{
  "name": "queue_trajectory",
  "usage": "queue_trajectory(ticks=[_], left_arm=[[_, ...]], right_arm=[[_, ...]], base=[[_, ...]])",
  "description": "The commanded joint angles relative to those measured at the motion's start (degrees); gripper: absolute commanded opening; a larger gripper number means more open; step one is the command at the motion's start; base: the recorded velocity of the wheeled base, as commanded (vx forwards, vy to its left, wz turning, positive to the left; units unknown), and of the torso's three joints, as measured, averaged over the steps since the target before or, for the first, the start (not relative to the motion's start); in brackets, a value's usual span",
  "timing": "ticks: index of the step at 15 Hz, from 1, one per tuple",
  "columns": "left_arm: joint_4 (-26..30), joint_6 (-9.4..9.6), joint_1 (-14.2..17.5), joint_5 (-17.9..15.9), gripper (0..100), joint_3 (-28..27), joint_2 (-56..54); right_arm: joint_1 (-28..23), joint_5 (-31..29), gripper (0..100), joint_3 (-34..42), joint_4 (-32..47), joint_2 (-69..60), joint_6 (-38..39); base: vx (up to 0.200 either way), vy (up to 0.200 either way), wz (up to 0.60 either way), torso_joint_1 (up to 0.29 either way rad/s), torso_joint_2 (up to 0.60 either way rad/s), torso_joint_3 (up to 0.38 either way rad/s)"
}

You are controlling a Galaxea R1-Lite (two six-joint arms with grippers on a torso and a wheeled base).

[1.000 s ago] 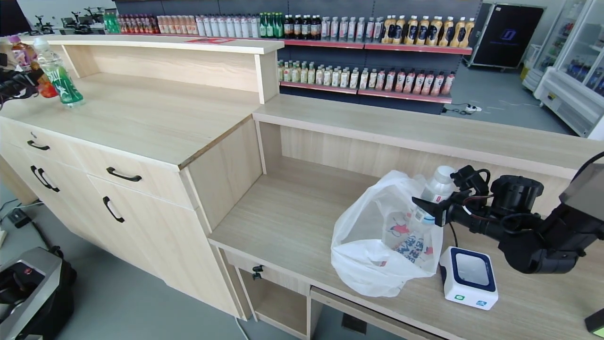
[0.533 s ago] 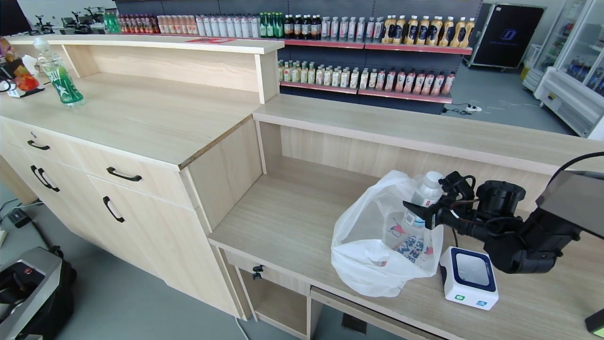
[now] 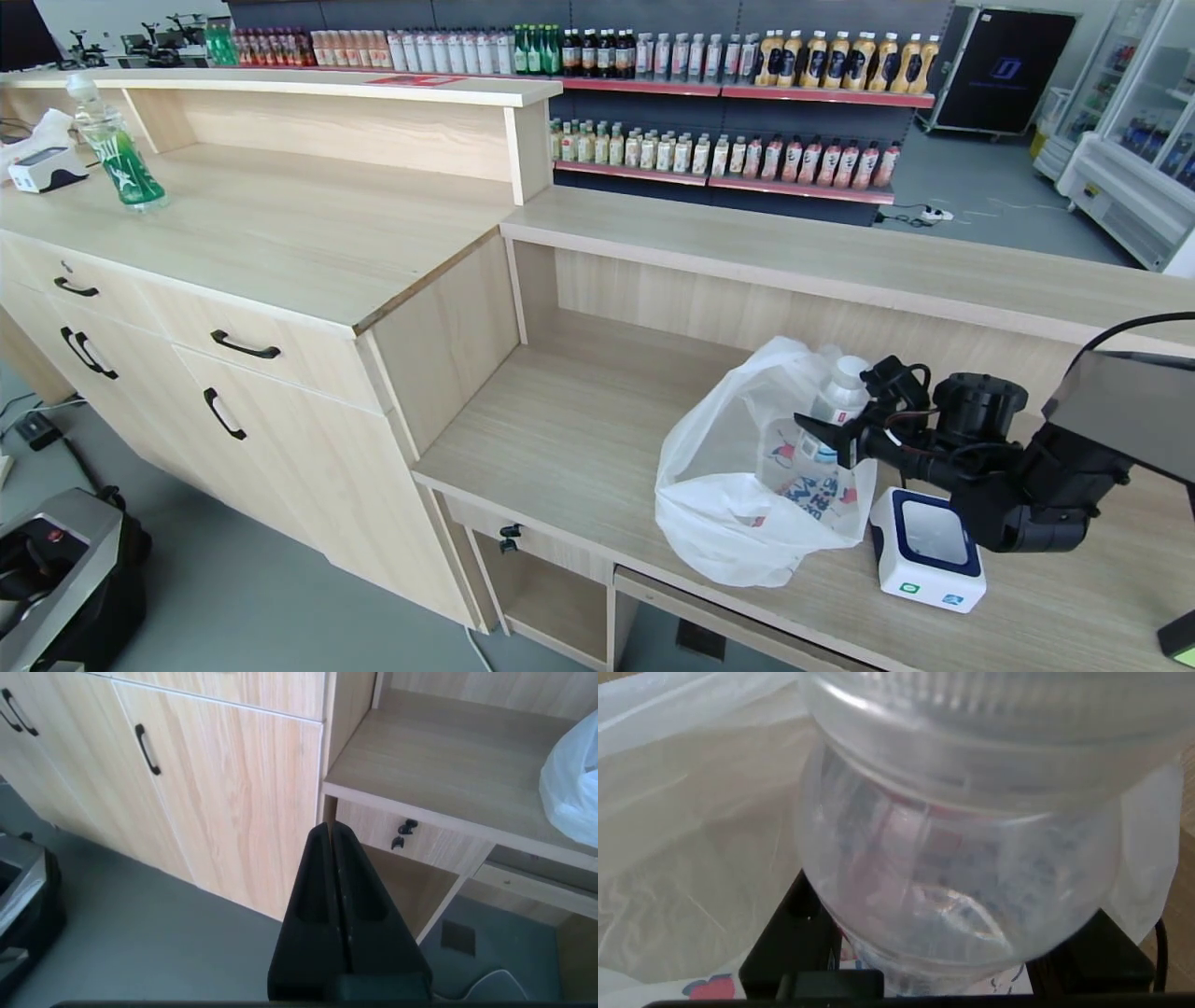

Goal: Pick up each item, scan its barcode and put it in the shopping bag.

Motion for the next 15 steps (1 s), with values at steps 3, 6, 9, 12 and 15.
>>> queue_trajectory(ticks=[3, 6, 9, 12, 15], left_arm=[[0.00, 0.05, 0.00, 0.02, 0, 0.00, 0.00], [0.00, -0.04, 0.00, 0.02, 0, 0.00, 0.00], [0.00, -0.04, 0.00, 0.02, 0, 0.00, 0.00], [0.00, -0.04, 0.00, 0.02, 0, 0.00, 0.00], [0.00, -0.04, 0.00, 0.02, 0, 0.00, 0.00]], right_arm=[[-0.37, 0.02, 0, -0.31, -0.02, 1.08, -0.03], [-0.37, -0.06, 0, -0.39, 0.24, 1.44, -0.12], [-0.55, 0.02, 100, -0.39, 0.86, 1.26, -0.12], [-0.63, -0.06, 100, -0.39, 0.77, 0.47, -0.12], [-0.46, -0.15, 100, 1.10, 3.41, -6.56, -0.03]], base=[[0.000, 0.000, 0.00, 0.000, 0.00, 0.000], [0.000, 0.000, 0.00, 0.000, 0.00, 0.000], [0.000, 0.000, 0.00, 0.000, 0.00, 0.000], [0.000, 0.000, 0.00, 0.000, 0.00, 0.000], [0.000, 0.000, 0.00, 0.000, 0.00, 0.000]])
